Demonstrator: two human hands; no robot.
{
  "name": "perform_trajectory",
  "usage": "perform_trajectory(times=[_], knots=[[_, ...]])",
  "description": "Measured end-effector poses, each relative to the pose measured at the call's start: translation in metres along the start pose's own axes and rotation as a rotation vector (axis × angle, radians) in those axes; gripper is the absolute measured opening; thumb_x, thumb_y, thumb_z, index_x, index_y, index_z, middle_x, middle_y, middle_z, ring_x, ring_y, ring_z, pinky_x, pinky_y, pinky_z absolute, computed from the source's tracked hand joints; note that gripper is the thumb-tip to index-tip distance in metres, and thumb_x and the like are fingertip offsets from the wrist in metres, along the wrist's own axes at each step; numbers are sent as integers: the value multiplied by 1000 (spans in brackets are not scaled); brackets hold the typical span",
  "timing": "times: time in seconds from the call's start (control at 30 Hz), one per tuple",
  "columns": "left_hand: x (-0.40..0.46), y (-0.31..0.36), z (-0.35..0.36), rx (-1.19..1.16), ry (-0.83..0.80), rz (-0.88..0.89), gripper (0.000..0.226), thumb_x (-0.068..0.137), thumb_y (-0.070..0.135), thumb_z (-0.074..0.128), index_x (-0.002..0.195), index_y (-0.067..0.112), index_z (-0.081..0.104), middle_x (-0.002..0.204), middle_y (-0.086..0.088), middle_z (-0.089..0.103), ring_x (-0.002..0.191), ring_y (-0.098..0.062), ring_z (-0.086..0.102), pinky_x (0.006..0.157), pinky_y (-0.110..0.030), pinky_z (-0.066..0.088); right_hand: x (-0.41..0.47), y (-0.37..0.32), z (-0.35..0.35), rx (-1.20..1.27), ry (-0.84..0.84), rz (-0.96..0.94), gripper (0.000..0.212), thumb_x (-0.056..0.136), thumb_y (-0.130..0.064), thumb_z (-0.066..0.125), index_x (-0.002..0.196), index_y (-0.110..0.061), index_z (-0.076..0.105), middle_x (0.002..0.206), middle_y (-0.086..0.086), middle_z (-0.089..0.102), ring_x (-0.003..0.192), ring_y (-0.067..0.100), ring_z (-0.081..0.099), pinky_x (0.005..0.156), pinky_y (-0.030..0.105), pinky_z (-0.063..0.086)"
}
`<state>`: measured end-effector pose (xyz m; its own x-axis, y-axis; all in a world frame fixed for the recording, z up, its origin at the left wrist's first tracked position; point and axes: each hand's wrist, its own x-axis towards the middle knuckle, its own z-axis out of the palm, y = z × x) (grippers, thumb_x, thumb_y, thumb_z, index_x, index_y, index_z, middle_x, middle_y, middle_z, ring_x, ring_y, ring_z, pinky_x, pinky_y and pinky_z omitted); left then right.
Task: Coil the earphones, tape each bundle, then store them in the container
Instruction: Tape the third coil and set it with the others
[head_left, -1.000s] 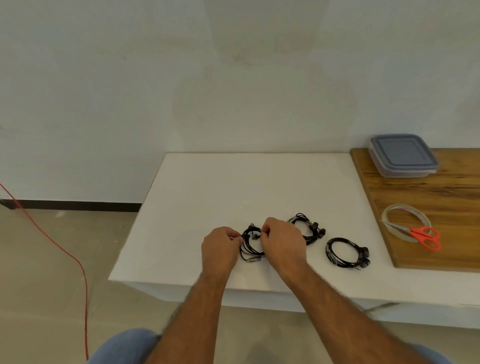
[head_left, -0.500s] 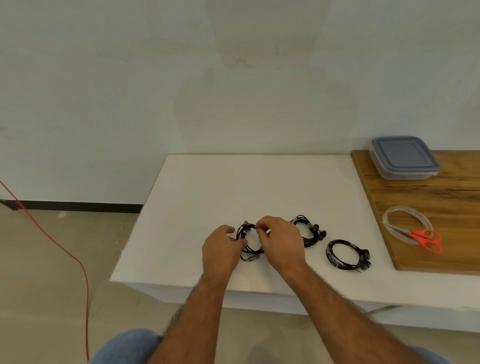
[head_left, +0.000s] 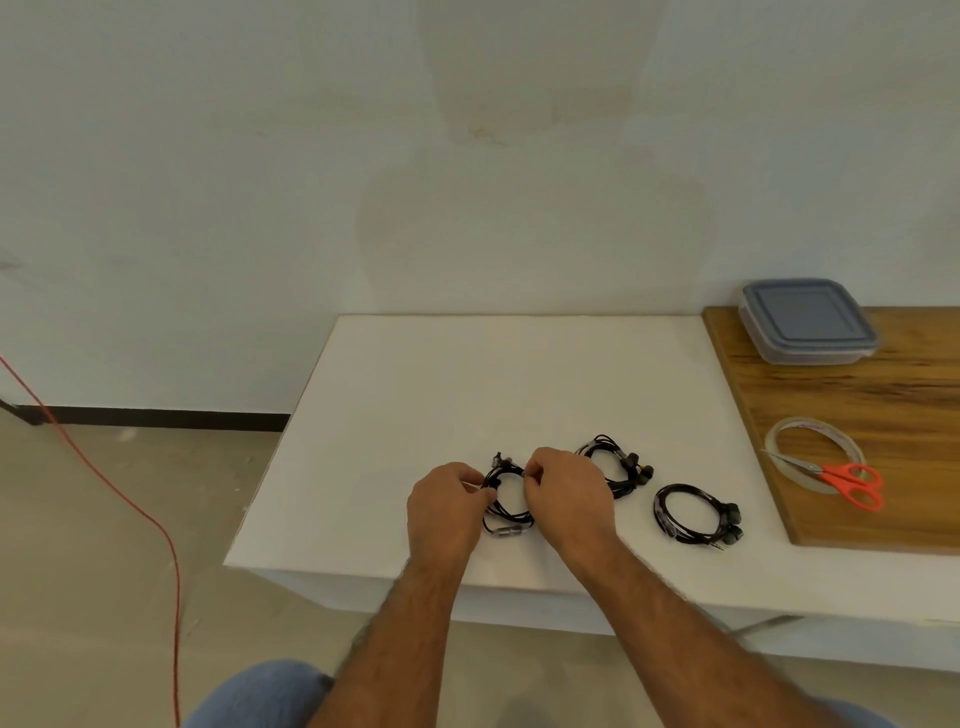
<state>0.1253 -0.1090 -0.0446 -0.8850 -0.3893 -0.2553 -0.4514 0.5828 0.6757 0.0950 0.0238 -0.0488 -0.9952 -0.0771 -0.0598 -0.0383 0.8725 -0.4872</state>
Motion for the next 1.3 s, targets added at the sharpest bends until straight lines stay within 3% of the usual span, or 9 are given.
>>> perform_trajectory(times=[0.13, 0.33, 0.67, 0.93, 1.03, 1.3], knots=[[2, 0, 4, -3, 17, 0, 13, 83, 25, 71, 96, 22, 72, 83, 11, 68, 70, -7, 64, 58, -15, 40, 1, 1, 0, -62, -10, -21, 25, 96, -20, 42, 101, -22, 67, 95, -3, 69, 86, 18, 61, 63, 27, 44], [3, 0, 7, -33, 42, 4, 11, 84, 25, 70, 94, 22, 73, 81, 12, 68, 75, -3, 62, 57, -14, 38, 3, 4, -1, -35, -41, -27, 25, 99, -25, 45, 104, -19, 69, 98, -1, 69, 92, 19, 61, 74, 32, 50], [4, 2, 1, -32, 79, 18, 13, 86, 33, 66, 91, 23, 74, 85, 11, 71, 74, -10, 66, 73, -28, 54, 1, 7, -13, 12, -9, -11, 18, 95, -21, 50, 97, -18, 68, 91, -1, 70, 87, 19, 61, 70, 33, 52], [0, 11, -4, -10, 114, 52, 12, 90, 32, 62, 91, 24, 72, 83, 14, 66, 77, -4, 59, 60, -13, 36, -1, 13, -27, 34, 9, -53, 19, 96, -21, 50, 99, -18, 69, 92, -3, 71, 86, 16, 63, 70, 29, 50], [-1, 14, -7, -14, 128, 62, 11, 91, 30, 61, 90, 25, 71, 82, 15, 64, 79, -5, 60, 60, -15, 36, -2, 17, -36, 40, 26, -44, 19, 96, -21, 50, 99, -19, 69, 93, -3, 71, 88, 16, 62, 67, 26, 44], [-11, 40, -5, -70, 157, 186, 9, 92, 30, 60, 86, 31, 68, 84, 19, 65, 79, -1, 60, 63, -11, 36, -11, 39, -62, 72, 51, -22, 19, 94, -20, 51, 92, -20, 70, 88, -5, 71, 82, 17, 64, 73, 35, 54]])
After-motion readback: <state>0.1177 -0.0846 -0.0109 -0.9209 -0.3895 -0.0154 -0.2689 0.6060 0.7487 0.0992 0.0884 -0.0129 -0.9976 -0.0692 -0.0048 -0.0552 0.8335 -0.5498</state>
